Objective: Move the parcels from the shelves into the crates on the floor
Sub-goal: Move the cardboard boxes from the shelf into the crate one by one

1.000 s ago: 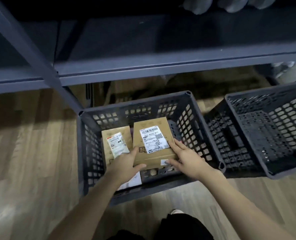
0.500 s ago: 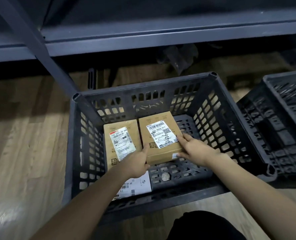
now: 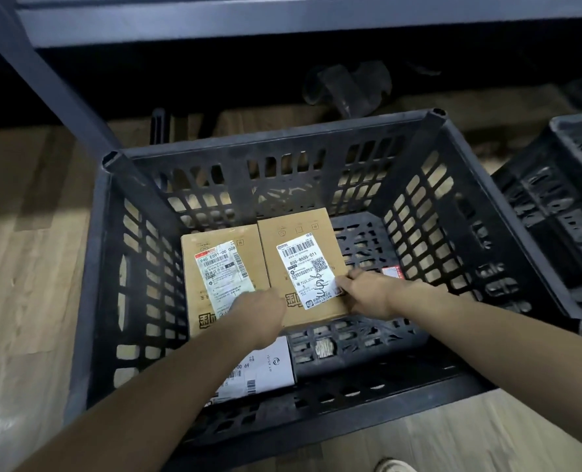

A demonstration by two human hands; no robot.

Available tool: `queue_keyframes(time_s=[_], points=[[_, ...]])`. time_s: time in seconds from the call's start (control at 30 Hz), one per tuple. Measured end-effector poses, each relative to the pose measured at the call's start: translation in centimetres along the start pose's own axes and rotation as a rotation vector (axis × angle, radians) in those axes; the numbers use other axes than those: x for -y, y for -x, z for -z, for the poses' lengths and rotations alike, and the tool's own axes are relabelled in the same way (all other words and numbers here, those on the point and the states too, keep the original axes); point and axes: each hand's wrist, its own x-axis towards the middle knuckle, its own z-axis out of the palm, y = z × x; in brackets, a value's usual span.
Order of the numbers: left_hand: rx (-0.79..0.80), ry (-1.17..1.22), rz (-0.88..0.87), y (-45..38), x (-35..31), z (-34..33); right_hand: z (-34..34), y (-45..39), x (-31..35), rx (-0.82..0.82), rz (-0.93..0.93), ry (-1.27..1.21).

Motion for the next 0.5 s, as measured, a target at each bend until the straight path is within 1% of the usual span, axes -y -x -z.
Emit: queue_keyframes(time_s=[0.07, 0.17, 0.3, 0.4, 0.5], points=[[-0.034, -0.093, -0.001, -0.6, 0.2, -0.1, -0.1, -0.4, 0.1, -0.004, 0.014, 0.033], [-0.053, -0.050, 0.031, -1.2, 0.6, -0.4, 0.1, -0.9, 0.7, -0.041, 0.016, 0.117], [-0.005, 0.029, 0.107, -1.9, 0.9, -1.1, 0.7, -1.9, 1.4, -0.198, 0.015, 0.207], [0.010, 0.062, 0.177, -2.4, 1.1, -1.5, 1.2, -3.0, 1.8, -0.298, 0.061, 0.251], [0.020, 0.125, 0.203, -2.7, 1.5, -1.9, 1.7, -4.2, 2.0, -0.239, 0.094, 0.279]])
